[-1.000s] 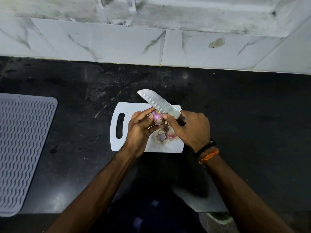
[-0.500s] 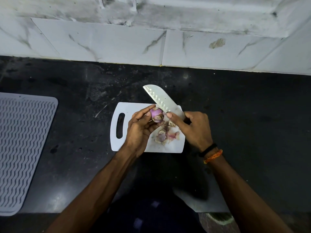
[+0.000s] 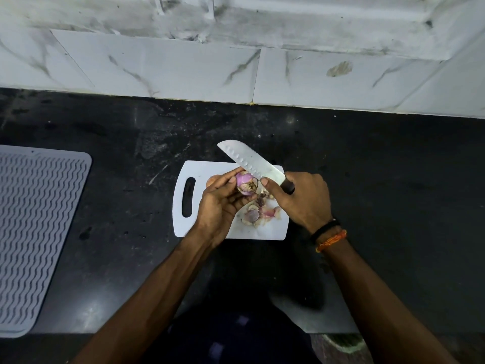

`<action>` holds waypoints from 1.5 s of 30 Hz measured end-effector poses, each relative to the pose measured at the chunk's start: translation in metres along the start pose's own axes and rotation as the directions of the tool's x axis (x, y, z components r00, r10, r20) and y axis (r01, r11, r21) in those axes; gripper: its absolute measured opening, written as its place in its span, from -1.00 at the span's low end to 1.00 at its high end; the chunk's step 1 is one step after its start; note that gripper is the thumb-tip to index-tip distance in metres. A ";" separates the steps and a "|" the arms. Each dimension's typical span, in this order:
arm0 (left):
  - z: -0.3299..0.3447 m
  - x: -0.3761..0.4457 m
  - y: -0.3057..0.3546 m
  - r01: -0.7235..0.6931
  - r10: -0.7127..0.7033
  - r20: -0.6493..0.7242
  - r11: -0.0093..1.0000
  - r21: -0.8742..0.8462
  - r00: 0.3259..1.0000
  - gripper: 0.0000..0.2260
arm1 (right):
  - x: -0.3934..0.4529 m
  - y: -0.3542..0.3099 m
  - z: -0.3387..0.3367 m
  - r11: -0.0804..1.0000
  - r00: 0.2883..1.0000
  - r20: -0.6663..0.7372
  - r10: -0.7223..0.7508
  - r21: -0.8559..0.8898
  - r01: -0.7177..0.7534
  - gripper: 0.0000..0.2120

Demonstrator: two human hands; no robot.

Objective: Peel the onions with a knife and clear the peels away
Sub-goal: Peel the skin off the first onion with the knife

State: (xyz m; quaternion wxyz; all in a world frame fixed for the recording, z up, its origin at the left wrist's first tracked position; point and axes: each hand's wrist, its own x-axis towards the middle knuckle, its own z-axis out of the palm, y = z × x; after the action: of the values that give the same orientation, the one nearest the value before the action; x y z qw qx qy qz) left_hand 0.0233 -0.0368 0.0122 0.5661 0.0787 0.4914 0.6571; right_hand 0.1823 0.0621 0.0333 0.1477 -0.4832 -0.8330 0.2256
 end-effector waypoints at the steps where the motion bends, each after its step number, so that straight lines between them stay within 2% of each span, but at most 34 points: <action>1: 0.001 -0.001 0.001 0.009 -0.009 -0.003 1.000 -0.001 1.000 -0.75 | 0.000 -0.001 0.000 1.000 1.000 0.006 -0.005 -0.020 0.005 -0.44; 9: 0.002 -0.002 0.001 0.039 -0.039 -0.014 0.999 0.008 0.999 -0.79 | -0.005 -0.001 -0.002 0.993 0.995 -0.003 -0.101 -0.066 0.101 -0.42; 14: 0.006 -0.003 0.003 0.043 -0.043 -0.003 0.999 0.033 0.999 -0.80 | -0.002 0.001 0.003 0.997 0.997 -0.027 -0.070 -0.034 0.069 -0.40; 19: 0.006 -0.002 0.003 0.054 -0.054 -0.014 0.997 0.052 0.998 -0.83 | -0.001 -0.002 0.009 0.998 0.999 -0.044 0.011 -0.053 -0.013 -0.24; 23: 0.011 -0.003 0.005 0.059 -0.058 -0.007 0.996 0.068 0.998 -0.88 | 0.001 -0.005 0.009 0.995 0.995 -0.081 0.059 -0.080 -0.066 -0.29; 28: 0.012 0.000 0.005 0.074 -0.073 -0.022 0.997 0.026 0.997 -0.84 | -0.005 -0.007 0.006 0.998 0.997 -0.063 -0.034 -0.049 0.031 -0.22; 31: 0.012 0.003 0.008 0.076 -0.077 -0.025 0.996 -0.037 0.997 -0.79 | -0.011 -0.004 0.007 0.999 0.998 -0.039 -0.051 0.007 0.052 -0.27; 33: 0.011 0.004 0.008 0.096 -0.098 -0.008 0.989 -0.108 0.995 -0.84 | -0.010 0.001 0.004 0.997 0.999 -0.046 0.016 0.072 -0.013 -0.28; 38: 0.010 0.003 0.002 0.110 -0.106 0.035 0.981 -0.157 0.994 -0.76 | -0.002 0.011 -0.004 0.986 0.993 -0.004 0.119 0.121 -0.118 -0.46; 42: 0.007 0.006 -0.001 0.048 -0.040 0.054 0.989 -0.143 0.998 -0.68 | 0.000 0.014 -0.003 0.975 0.983 0.084 0.161 0.138 -0.172 -0.62; 45: 0.005 0.008 -0.004 0.005 0.002 0.063 0.995 -0.099 0.998 -0.63 | 0.000 0.010 -0.005 0.975 0.983 0.112 0.147 0.149 -0.163 -0.57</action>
State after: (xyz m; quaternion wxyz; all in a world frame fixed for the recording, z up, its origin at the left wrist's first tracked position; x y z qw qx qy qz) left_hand 0.0269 -0.0278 0.0084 0.5850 0.0706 0.4401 0.6776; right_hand 0.1924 0.0677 0.0321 0.1253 -0.5216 -0.7785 0.3259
